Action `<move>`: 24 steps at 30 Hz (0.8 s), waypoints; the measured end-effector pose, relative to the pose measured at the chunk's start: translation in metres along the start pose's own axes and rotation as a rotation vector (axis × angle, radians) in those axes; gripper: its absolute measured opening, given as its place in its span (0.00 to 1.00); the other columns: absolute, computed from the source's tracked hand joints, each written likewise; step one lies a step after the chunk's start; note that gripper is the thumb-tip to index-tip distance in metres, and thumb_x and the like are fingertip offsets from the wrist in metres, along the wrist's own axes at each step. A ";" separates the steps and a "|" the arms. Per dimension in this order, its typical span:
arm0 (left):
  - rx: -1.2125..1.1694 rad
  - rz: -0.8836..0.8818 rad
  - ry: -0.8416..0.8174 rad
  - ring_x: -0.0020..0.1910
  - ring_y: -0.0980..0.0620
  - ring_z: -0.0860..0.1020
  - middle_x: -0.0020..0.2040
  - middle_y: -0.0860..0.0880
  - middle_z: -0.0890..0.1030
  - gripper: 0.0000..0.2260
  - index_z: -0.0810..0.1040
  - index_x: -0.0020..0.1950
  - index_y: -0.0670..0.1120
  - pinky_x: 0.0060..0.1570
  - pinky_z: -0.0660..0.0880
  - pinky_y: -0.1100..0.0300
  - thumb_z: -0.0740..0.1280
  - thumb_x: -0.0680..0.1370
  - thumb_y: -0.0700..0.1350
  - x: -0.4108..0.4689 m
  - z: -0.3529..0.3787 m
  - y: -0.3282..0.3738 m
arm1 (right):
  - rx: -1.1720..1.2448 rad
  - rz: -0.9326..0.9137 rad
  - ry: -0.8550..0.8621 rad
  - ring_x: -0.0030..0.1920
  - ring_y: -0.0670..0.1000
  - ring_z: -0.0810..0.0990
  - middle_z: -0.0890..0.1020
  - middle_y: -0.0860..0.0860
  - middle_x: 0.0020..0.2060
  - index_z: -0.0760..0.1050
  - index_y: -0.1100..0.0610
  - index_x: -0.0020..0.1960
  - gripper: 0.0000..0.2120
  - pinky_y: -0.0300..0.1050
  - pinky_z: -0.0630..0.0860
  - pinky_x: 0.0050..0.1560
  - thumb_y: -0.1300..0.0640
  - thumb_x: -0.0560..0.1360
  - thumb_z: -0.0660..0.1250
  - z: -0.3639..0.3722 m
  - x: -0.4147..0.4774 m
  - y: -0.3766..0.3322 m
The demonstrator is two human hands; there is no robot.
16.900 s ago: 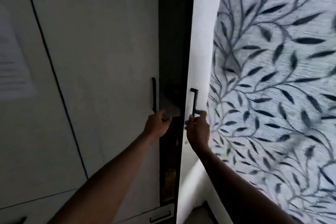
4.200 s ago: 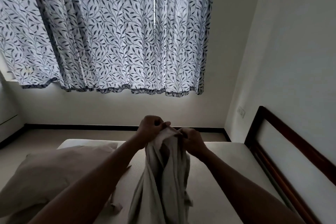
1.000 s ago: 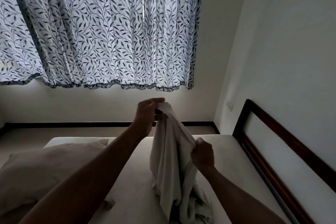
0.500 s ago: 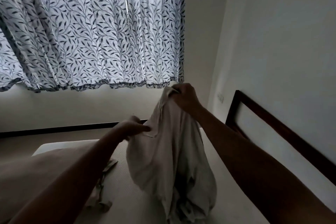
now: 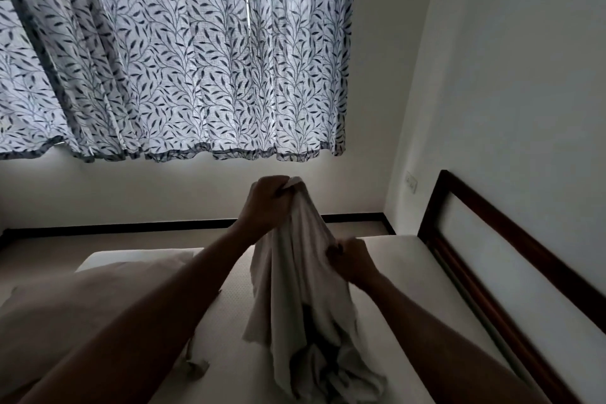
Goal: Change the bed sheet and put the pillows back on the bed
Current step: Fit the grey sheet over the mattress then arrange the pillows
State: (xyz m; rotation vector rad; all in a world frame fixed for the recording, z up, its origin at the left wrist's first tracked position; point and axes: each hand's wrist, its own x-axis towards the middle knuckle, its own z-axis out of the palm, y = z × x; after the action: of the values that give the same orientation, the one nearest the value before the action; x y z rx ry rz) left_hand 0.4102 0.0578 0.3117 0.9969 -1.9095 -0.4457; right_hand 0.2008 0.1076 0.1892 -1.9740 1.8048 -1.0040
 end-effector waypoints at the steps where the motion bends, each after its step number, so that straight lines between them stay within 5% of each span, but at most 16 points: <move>1: -0.081 -0.042 0.040 0.31 0.58 0.63 0.30 0.52 0.65 0.14 0.68 0.33 0.39 0.32 0.59 0.56 0.63 0.75 0.45 0.002 -0.002 0.002 | -0.052 0.075 -0.074 0.32 0.53 0.74 0.75 0.53 0.29 0.71 0.57 0.31 0.14 0.44 0.64 0.33 0.50 0.71 0.59 0.009 -0.011 0.017; 4: -0.273 -0.141 0.157 0.29 0.60 0.61 0.29 0.54 0.64 0.15 0.70 0.32 0.41 0.32 0.57 0.57 0.62 0.76 0.47 0.007 -0.015 0.012 | -0.068 0.300 -0.187 0.39 0.54 0.81 0.82 0.55 0.36 0.77 0.60 0.37 0.09 0.46 0.70 0.35 0.59 0.74 0.64 0.020 -0.033 0.057; 7: -0.202 -0.213 0.193 0.29 0.58 0.63 0.28 0.54 0.67 0.18 0.70 0.32 0.44 0.34 0.60 0.56 0.62 0.79 0.52 0.006 -0.027 -0.004 | -0.011 0.356 -0.018 0.48 0.58 0.82 0.84 0.58 0.43 0.76 0.60 0.42 0.07 0.48 0.66 0.40 0.61 0.78 0.63 0.002 -0.014 0.049; 10: -0.143 -0.250 0.066 0.35 0.54 0.76 0.34 0.52 0.79 0.17 0.80 0.44 0.47 0.40 0.73 0.52 0.64 0.74 0.61 0.000 -0.025 -0.025 | 0.087 0.208 0.127 0.50 0.56 0.81 0.84 0.55 0.45 0.78 0.58 0.46 0.05 0.45 0.68 0.44 0.62 0.79 0.64 -0.034 0.027 -0.009; 13: -0.120 -0.197 -0.194 0.35 0.61 0.77 0.36 0.53 0.81 0.24 0.79 0.61 0.53 0.42 0.75 0.59 0.70 0.69 0.62 -0.007 -0.008 -0.018 | 0.203 -0.078 0.209 0.45 0.47 0.81 0.85 0.47 0.44 0.82 0.54 0.51 0.06 0.42 0.73 0.47 0.60 0.77 0.67 -0.070 0.055 -0.086; 17: -0.225 -0.178 -0.145 0.32 0.57 0.71 0.33 0.49 0.76 0.17 0.79 0.39 0.38 0.33 0.69 0.59 0.73 0.71 0.53 0.004 0.005 0.012 | 0.340 -0.225 0.288 0.32 0.41 0.74 0.77 0.44 0.32 0.82 0.52 0.49 0.05 0.36 0.69 0.37 0.53 0.74 0.74 -0.088 0.060 -0.139; 20: -0.171 -0.167 -0.011 0.29 0.62 0.66 0.31 0.50 0.71 0.11 0.75 0.32 0.42 0.30 0.64 0.61 0.70 0.73 0.44 0.015 -0.011 0.016 | 0.222 -0.190 0.283 0.33 0.40 0.74 0.77 0.44 0.33 0.75 0.51 0.45 0.14 0.32 0.67 0.36 0.43 0.73 0.76 -0.058 0.046 -0.100; 24: -0.155 -0.168 0.043 0.25 0.63 0.67 0.30 0.49 0.71 0.13 0.73 0.32 0.44 0.28 0.64 0.66 0.69 0.76 0.37 0.015 -0.034 0.018 | -0.062 0.008 -0.158 0.37 0.54 0.82 0.83 0.54 0.38 0.80 0.60 0.44 0.18 0.45 0.75 0.35 0.44 0.74 0.71 0.004 -0.005 -0.010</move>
State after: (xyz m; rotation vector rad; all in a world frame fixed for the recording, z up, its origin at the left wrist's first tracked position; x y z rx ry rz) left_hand 0.4274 0.0597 0.3494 1.0588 -1.7315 -0.6535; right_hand 0.2112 0.1133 0.1911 -2.0192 1.7756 -0.7743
